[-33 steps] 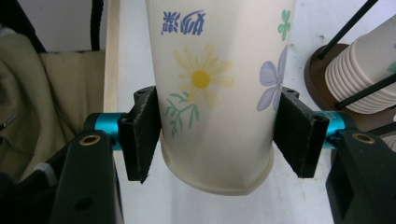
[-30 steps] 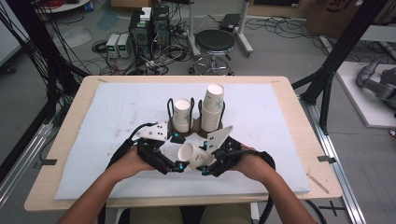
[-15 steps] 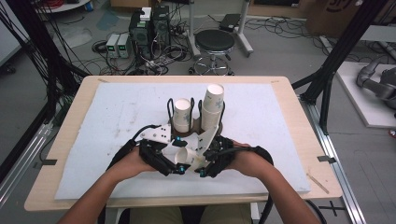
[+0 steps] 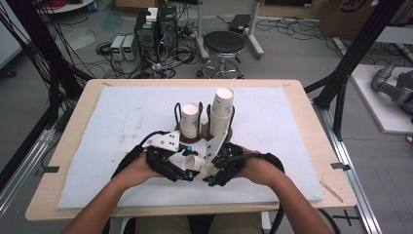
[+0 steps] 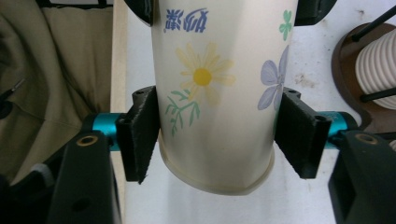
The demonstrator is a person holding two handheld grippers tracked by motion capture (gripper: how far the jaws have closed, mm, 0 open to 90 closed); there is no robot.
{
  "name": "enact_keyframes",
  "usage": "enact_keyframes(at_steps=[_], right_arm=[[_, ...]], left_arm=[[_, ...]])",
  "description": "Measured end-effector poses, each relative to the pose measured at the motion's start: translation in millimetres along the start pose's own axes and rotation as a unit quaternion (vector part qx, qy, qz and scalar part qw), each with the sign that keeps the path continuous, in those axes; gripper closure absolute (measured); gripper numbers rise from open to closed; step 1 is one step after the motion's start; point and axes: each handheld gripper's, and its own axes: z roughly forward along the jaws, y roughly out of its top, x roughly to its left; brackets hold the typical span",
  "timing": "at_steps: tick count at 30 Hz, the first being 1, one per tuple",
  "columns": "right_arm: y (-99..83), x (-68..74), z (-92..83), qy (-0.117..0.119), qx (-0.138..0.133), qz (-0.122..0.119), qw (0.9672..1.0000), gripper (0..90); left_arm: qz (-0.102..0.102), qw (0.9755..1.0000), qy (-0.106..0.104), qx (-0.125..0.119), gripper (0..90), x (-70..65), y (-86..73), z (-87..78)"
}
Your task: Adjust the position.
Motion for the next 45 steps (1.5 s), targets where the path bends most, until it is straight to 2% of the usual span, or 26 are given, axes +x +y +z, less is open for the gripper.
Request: enact_keyframes(at_steps=[1,3,4,5,6,7,8,13,14,15,19,20,21,22,24,28,31,33,34,35,36,38,41,45], right_arm=[[-0.4,-0.8,-0.1,-0.004,-0.004,-0.004,1.0,32.8],[-2.8,-2.5,-1.7,-0.001,-0.023,0.009,0.9997,27.6],[-2.8,-2.5,-1.7,-0.001,-0.023,0.009,0.9997,27.6],[-6.0,-3.4,-5.8,-0.008,-0.047,0.03,0.9984,21.1],[-8.0,-4.3,-7.8,-0.011,-0.063,0.039,0.9972,20.8],[-10.3,-5.0,-10.4,-0.013,-0.076,0.045,0.996,20.7],[-12.9,-5.6,-13.3,-0.016,-0.091,0.053,0.9943,20.5],[-24.7,-8.8,-26.5,-0.019,-0.158,0.081,0.984,20.0],[-24.7,-8.8,-26.5,-0.019,-0.158,0.081,0.984,20.0],[-28.4,-9.0,-30.5,-0.026,-0.171,0.089,0.981,19.7],[-36.4,-8.0,-35.5,-0.035,-0.212,0.109,0.9704,19.7],[-36.4,-8.0,-35.5,-0.035,-0.212,0.109,0.9704,19.7],[-40.5,-6.3,-35.9,-0.044,-0.229,0.118,0.9653,19.7],[-42.7,-5.4,-35.6,-0.049,-0.234,0.122,0.9632,19.7],[-47.0,-3.3,-34.2,-0.062,-0.247,0.138,0.957,19.7],[-57.6,0.4,-30.4,-0.077,-0.281,0.155,0.944,19.7],[-64.0,4.6,-25.0,-0.084,-0.295,0.165,0.9374,19.7],[-67.9,7.5,-20.7,-0.088,-0.3,0.171,0.9343,19.7],[-67.9,7.5,-20.7,-0.088,-0.3,0.171,0.9343,19.7],[-72.3,9.0,-16.1,-0.091,-0.311,0.178,0.929,19.7],[-74.5,10.0,-14.0,-0.086,-0.317,0.182,0.9266,19.7],[-76.4,10.4,-10.1,-0.078,-0.315,0.181,0.9284,19.7],[-79.0,13.4,-6.4,-0.065,-0.323,0.179,0.9271,19.7],[-81.0,17.1,-1.3,-0.053,-0.32,0.178,0.9291,19.7]], left_arm=[[0.0,1.0,0.001,-0.002,36.3,0.0,0.0,-0.2],[0.0,0.9999,0.008,-0.009,36.4,0.6,-0.7,-1.5],[0.0,0.9999,0.008,-0.009,36.5,0.6,-0.7,-1.5],[-0.001,0.9997,0.01,-0.022,36.6,1.8,-2.5,-3.4],[-0.001,0.9997,0.01,-0.022,36.6,1.8,-2.5,-3.4],[-0.007,0.9993,0.01,-0.036,36.5,2.9,-4.6,-5.3],[-0.007,0.9993,0.01,-0.036,36.5,2.9,-4.6,-5.3],[-0.022,0.9967,0.017,-0.077,36.4,6.5,-9.9,-13.0],[-0.022,0.9967,0.017,-0.077,36.4,6.5,-9.9,-13.0],[-0.028,0.9949,0.02,-0.094,36.3,7.7,-12.8,-15.7],[-0.043,0.9905,0.035,-0.126,36.1,9.2,-20.4,-21.2],[-0.043,0.9905,0.035,-0.126,36.1,9.2,-20.4,-21.2],[-0.046,0.9883,0.039,-0.14,36.1,8.7,-24.2,-22.8],[-0.046,0.9883,0.039,-0.14,36.1,8.7,-24.2,-22.8],[-0.046,0.986,0.049,-0.153,36.1,7.4,-29.0,-24.6],[-0.047,0.9824,0.054,-0.172,36.1,5.0,-34.9,-26.0],[-0.046,0.9801,0.057,-0.185,36.1,2.8,-39.9,-25.1],[-0.046,0.9781,0.06,-0.194,36.1,0.8,-43.7,-24.0],[-0.046,0.9781,0.06,-0.194,36.2,0.8,-43.7,-24.0],[-0.045,0.9769,0.06,-0.2,36.2,-0.6,-47.1,-22.3],[-0.042,0.9775,0.061,-0.197,36.2,-0.8,-48.0,-21.9],[-0.041,0.9768,0.058,-0.202,36.2,-1.4,-49.7,-21.4],[-0.035,0.9767,0.047,-0.207,36.1,-3.3,-52.6,-19.8],[-0.03,0.9768,0.037,-0.209,36.1,-4.8,-56.6,-17.1]])
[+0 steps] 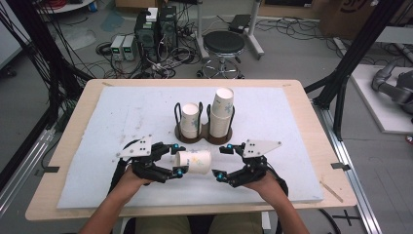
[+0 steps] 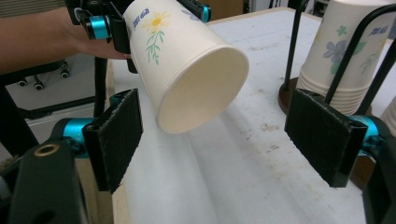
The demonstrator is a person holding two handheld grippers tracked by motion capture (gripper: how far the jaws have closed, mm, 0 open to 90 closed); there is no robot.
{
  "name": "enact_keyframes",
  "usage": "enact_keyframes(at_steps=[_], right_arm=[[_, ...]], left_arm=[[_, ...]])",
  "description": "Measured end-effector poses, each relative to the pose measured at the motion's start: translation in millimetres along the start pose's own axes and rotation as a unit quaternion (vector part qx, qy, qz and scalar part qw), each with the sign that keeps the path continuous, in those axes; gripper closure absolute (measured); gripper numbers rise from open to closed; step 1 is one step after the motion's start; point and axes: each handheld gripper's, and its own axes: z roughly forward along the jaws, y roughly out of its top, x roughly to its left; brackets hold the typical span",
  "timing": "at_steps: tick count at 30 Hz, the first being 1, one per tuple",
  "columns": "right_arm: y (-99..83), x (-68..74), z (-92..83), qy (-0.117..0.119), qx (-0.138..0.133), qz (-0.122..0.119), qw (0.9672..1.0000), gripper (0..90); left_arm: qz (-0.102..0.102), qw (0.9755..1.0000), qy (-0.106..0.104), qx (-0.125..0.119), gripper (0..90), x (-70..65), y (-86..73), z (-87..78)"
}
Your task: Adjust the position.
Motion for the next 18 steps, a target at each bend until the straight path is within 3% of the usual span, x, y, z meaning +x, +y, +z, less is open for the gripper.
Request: enact_keyframes(at_steps=[18], right_arm=[[-2.8,2.2,11.6,0.042,-0.002,0.001,0.9991,19.7]], left_arm=[[0.006,0.9997,-0.017,-0.016,36.3,-3.8,1.4,4.3]])
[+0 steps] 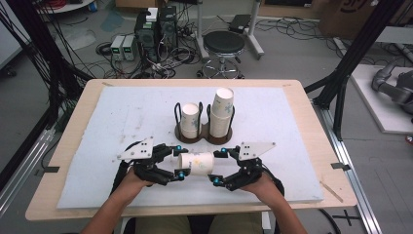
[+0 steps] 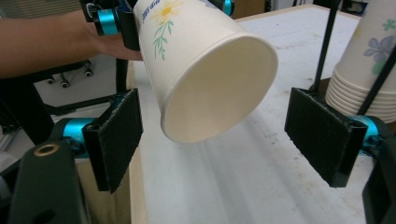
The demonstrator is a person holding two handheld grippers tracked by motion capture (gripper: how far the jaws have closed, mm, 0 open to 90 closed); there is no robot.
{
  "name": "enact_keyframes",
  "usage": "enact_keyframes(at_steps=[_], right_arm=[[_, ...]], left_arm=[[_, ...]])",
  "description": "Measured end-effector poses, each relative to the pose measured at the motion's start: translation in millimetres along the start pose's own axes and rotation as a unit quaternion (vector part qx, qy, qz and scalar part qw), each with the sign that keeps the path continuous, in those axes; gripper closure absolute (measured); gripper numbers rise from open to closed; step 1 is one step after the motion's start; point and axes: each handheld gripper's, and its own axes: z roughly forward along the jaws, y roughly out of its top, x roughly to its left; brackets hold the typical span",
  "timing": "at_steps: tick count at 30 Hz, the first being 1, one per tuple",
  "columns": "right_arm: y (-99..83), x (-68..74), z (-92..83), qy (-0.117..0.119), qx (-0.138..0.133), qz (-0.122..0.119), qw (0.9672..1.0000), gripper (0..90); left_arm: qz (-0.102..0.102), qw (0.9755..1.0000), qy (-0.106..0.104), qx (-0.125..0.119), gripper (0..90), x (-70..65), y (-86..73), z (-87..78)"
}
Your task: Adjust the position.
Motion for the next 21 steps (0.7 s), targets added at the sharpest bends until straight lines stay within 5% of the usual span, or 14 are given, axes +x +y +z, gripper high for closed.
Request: enact_keyframes(at_steps=[10,21], right_arm=[[2.1,-3.6,8.0,0.051,-0.016,0.002,0.9986,20.2],[0.3,-6.4,4.9,0.083,-0.039,-0.009,0.9957,33.5]], left_arm=[[0.002,0.9993,-0.036,-0.012,36.4,-2.7,1.5,3.7],[0.004,0.9989,-0.044,-0.018,36.9,-2.5,1.4,3.4]])
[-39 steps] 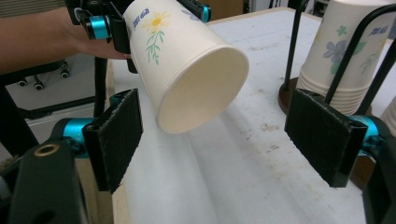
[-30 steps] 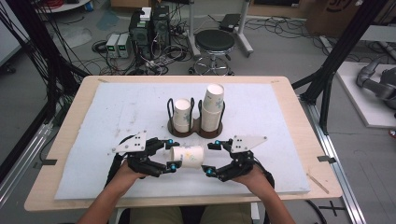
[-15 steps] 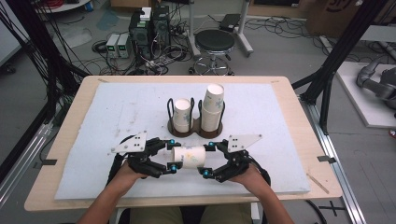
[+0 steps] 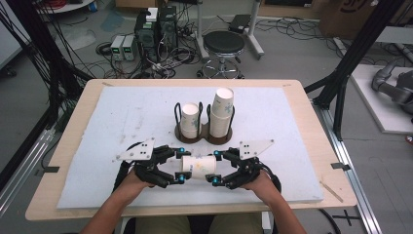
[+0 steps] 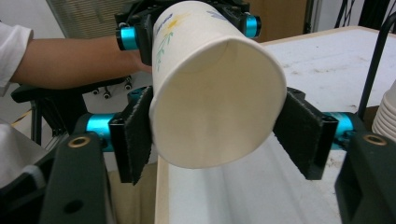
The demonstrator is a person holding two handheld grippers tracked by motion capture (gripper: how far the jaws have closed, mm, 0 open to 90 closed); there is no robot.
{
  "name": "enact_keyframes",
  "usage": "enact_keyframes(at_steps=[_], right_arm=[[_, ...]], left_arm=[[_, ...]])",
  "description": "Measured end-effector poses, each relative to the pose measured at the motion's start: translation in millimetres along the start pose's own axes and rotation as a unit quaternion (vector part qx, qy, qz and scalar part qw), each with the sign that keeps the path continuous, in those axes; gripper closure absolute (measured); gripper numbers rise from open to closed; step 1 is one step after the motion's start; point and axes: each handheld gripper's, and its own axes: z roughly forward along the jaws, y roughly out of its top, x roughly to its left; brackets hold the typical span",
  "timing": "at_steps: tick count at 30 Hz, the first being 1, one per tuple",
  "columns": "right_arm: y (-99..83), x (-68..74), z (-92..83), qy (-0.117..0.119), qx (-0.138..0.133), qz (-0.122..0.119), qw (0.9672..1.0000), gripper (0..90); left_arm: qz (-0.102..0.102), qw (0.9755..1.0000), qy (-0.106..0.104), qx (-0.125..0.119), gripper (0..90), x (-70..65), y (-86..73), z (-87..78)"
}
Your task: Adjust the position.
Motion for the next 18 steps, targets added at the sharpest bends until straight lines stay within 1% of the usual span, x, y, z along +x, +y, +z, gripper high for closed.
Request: enact_keyframes(at_steps=[4,7,9,11,13,15,16,17,18], right_arm=[[0.4,-0.5,-2.2,0.001,-0.001,0.001,1.0,35.4],[0.6,-1.3,-3.2,0.0,0.007,0.001,1.0,36.0],[0.8,-1.2,-4.4,-0.002,0.014,0.006,0.9999,36.0],[1.4,-1.4,-6.7,-0.004,0.02,0.01,0.9998,36.0],[2.0,-1.3,-9.2,-0.011,0.027,0.007,0.9996,35.9],[2.2,-1.3,-11.2,-0.02,0.032,0.006,0.9993,35.9],[2.3,-1.3,-12.3,-0.026,0.036,0.009,0.999,35.8],[2.5,-1.6,-12.9,-0.031,0.038,0.008,0.9988,35.6],[2.7,-1.7,-13.5,-0.035,0.041,0.008,0.9985,35.5]], left_arm=[[-0.004,1.0,0.003,0.005,36.9,0.0,-0.8,0.9],[-0.008,0.9998,0.01,0.018,36.4,-0.4,-1.9,2.3],[-0.014,0.9993,0.017,0.031,32.8,-0.7,-2.6,3.2],[-0.025,0.9981,0.029,0.049,24.7,-0.8,-2.3,3.9],[-0.033,0.9961,0.053,0.063,14.0,-0.6,-2.0,4.5],[-0.036,0.9947,0.065,0.071,12.9,0.0,-1.7,3.7],[-0.036,0.9947,0.065,0.071,12.9,0.0,-1.7,3.7],[-0.032,0.9935,0.07,0.084,12.9,0.2,-1.2,2.7],[-0.03,0.9928,0.074,0.09,12.9,0.1,-0.8,2.5]])
